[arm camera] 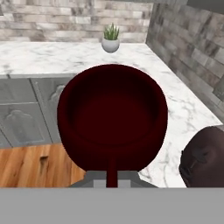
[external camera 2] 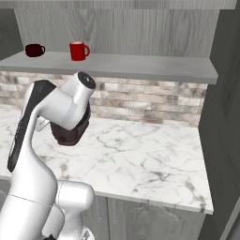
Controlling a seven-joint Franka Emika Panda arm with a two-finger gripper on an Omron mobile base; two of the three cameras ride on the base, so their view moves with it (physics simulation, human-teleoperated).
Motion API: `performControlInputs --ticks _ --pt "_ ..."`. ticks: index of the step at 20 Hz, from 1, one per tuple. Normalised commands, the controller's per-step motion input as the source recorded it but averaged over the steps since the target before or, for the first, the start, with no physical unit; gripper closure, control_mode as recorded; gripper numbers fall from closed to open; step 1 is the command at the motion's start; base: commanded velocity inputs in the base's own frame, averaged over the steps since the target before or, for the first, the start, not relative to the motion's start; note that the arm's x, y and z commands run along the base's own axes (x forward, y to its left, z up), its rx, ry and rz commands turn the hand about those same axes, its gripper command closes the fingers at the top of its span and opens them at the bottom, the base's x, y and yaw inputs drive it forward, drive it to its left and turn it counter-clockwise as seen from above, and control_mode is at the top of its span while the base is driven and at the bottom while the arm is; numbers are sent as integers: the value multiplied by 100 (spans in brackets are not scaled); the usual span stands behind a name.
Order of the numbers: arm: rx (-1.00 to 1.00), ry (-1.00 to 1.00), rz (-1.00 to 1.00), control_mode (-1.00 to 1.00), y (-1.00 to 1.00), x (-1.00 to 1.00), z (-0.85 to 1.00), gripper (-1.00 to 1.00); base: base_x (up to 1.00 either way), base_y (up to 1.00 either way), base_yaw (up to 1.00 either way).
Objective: Pick the mug on the counter and place it in the cabinet with the handle facing the right, like the mugs already inside.
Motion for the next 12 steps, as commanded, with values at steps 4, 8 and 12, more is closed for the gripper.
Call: performControlInputs --ticks 4,8,12 --pt "3 -4 3 -100 1 0 24 100 0 0 0" --pt "3 -5 2 -100 1 0 28 100 0 0 0" --pt "2 -5 0 -100 6 4 19 100 0 0 0"
